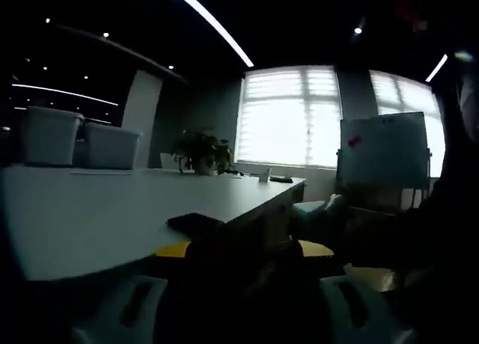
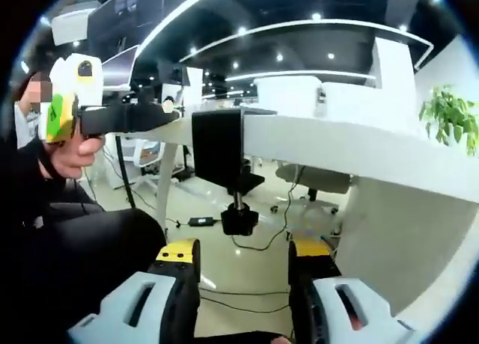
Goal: Clamp the fixed fixture on the desktop, loosen the retaining clip, secure it to the edge of the desk, and tighten the retaining clip.
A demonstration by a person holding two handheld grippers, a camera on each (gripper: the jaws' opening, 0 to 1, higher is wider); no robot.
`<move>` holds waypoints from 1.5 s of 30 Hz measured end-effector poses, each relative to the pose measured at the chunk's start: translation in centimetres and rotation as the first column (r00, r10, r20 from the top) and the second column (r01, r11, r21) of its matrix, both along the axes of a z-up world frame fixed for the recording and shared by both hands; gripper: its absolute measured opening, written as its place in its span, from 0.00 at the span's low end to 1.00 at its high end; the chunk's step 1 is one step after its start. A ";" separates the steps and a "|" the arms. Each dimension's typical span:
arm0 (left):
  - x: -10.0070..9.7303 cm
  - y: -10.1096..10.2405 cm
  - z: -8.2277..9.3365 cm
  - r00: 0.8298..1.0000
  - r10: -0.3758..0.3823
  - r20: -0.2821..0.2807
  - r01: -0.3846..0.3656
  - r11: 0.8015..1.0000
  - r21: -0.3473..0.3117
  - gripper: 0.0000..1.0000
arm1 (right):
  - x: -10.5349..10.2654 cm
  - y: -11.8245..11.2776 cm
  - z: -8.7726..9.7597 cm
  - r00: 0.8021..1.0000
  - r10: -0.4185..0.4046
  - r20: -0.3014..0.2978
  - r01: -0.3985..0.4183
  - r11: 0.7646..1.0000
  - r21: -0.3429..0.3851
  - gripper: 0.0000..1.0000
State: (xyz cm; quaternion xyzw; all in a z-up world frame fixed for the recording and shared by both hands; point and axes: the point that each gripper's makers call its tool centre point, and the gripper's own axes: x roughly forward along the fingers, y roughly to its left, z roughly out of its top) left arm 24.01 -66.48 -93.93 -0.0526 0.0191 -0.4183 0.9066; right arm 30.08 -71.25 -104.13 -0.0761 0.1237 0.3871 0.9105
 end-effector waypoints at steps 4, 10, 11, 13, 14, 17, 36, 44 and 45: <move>-1.4 2.7 0.5 0.997 0.063 -0.054 -0.067 0.996 -0.059 0.63 | -1.2 -1.7 0.7 1.000 -0.020 -0.013 0.020 1.000 0.020 0.51; -4.2 7.2 0.0 0.970 0.178 -0.168 -0.200 0.972 -0.125 0.95 | -4.4 -5.2 2.5 0.991 -0.113 -0.072 0.120 0.988 0.095 0.60; -4.7 7.6 -0.2 0.968 0.187 -0.169 -0.207 0.972 -0.113 0.95 | -5.0 -5.8 2.6 0.988 -0.125 -0.088 0.133 0.987 0.093 0.63; -6.2 9.4 -1.4 0.951 0.231 -0.205 -0.249 0.966 -0.064 0.95 | -6.3 -6.8 2.6 0.987 -0.134 -0.090 0.141 0.988 0.068 0.71; -6.7 10.2 -1.7 0.942 0.253 -0.222 -0.270 0.961 -0.052 0.95 | -6.8 -7.3 2.7 0.985 -0.148 -0.084 0.153 0.987 0.052 0.78; -8.5 12.5 -2.4 0.918 0.305 -0.255 -0.316 0.949 -0.003 0.95 | -9.1 -8.6 2.8 0.984 -0.155 -0.091 0.155 0.988 0.000 0.89; -22.5 21.2 1.0 0.803 0.531 -0.270 -0.487 0.846 0.214 0.95 | -18.6 -15.9 9.8 0.977 -0.213 0.013 0.213 0.974 -0.073 0.88; -25.2 20.2 1.7 0.818 0.512 -0.262 -0.480 0.859 0.178 0.95 | -20.9 -15.6 10.5 0.971 -0.235 -0.029 0.237 0.969 0.065 0.86; -25.2 20.1 2.3 0.823 0.512 -0.245 -0.488 0.859 0.156 0.95 | -21.1 -15.4 10.8 0.972 -0.233 -0.028 0.235 0.968 0.085 0.86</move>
